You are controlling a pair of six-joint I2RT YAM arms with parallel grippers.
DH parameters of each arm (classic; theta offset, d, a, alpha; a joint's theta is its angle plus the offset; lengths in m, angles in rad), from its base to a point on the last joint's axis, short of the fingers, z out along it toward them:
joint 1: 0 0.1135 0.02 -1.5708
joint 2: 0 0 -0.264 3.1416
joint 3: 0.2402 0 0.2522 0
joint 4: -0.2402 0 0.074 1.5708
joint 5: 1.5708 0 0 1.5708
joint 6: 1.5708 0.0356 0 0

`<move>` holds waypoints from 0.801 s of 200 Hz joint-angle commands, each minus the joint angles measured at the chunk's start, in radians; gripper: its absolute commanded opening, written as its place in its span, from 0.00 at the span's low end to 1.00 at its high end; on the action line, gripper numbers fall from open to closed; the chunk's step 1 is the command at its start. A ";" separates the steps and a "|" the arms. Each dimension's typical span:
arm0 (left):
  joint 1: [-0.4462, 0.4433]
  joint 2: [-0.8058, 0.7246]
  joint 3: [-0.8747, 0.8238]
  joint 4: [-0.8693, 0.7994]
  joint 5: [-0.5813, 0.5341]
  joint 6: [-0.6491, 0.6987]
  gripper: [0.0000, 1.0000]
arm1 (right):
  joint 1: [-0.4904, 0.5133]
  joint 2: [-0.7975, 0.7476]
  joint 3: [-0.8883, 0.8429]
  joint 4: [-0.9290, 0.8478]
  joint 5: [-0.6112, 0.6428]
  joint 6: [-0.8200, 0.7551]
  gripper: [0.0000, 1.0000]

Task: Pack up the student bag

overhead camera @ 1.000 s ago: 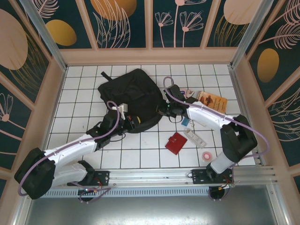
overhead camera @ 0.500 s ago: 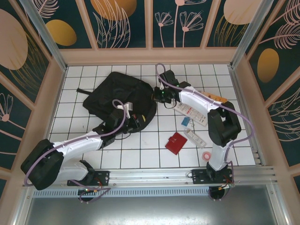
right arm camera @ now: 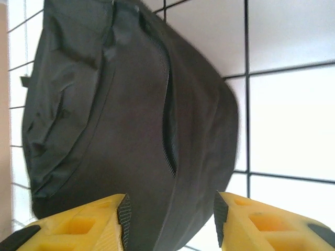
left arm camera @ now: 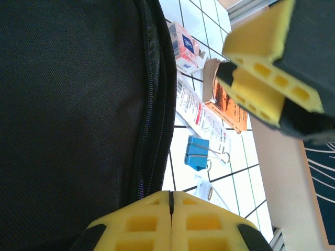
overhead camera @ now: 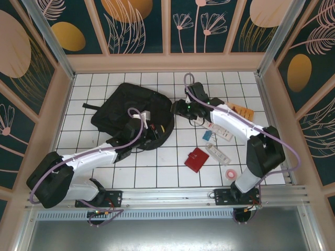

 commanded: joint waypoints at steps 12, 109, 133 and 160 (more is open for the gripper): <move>-0.004 0.004 0.022 0.030 -0.007 0.019 0.00 | 0.055 0.001 -0.086 0.125 -0.130 0.171 0.47; 0.004 -0.009 0.021 0.010 -0.013 0.034 0.00 | 0.126 0.063 -0.078 0.098 -0.065 0.176 0.08; 0.004 -0.026 0.019 -0.018 -0.025 0.053 0.00 | 0.118 0.059 -0.064 0.060 -0.024 0.148 0.00; 0.010 -0.065 -0.004 -0.052 -0.047 0.067 0.00 | 0.098 0.052 -0.045 0.020 0.007 0.117 0.00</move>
